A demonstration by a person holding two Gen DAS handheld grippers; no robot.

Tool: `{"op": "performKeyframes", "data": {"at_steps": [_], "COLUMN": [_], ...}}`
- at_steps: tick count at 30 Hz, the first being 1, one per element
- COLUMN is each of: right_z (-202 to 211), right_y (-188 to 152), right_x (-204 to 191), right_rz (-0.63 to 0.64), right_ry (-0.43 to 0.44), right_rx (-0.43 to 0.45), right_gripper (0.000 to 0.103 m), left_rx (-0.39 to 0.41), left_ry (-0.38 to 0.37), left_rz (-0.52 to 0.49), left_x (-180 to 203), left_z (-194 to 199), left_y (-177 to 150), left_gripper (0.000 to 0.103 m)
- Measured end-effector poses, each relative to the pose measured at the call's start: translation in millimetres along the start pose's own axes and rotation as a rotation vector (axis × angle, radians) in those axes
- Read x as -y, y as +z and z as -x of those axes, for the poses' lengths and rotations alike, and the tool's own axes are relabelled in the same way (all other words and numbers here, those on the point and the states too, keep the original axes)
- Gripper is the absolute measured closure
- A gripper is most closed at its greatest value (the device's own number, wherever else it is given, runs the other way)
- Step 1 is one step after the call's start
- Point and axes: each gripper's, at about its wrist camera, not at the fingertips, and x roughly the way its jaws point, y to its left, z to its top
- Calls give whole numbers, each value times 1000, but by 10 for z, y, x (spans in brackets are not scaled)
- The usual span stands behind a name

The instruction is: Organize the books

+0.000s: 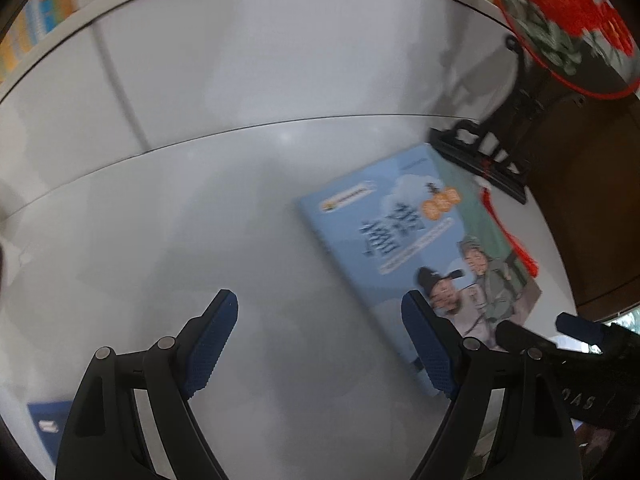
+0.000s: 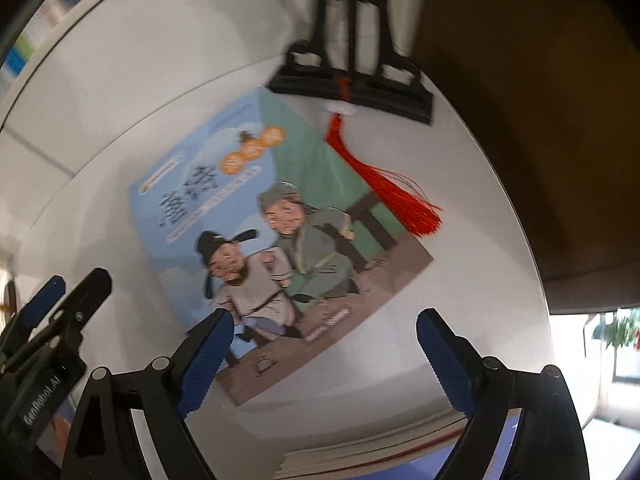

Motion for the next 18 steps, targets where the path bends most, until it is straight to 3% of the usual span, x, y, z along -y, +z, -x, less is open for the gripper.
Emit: {"op": "performKeyframes", "data": {"at_steps": [8,10,12,16,18], "right_z": [-153,-205,-268,-286,-252], "right_y": [4,-18,-48,-146,-207], "right_x": [99,80,6,-363,-577], "right_rz": [-16,-15,-14,89,168], "right_ry": [3,67,128,68,127], "right_rx": [-33,-53,-71,-57,-39], "right_gripper": [11,11,11,8,8], "left_rx": [7,1,1,23,14], "left_ry": [-9,-4,6,33,35], "left_rz": [-1,4,15,68,95], "left_x": [30,-39,-118,-411,-565], "left_z": [-184,-219,-234,-187,-195], "left_y": [92,128,168,237,267], "left_gripper": [21,21,21,20,20]}}
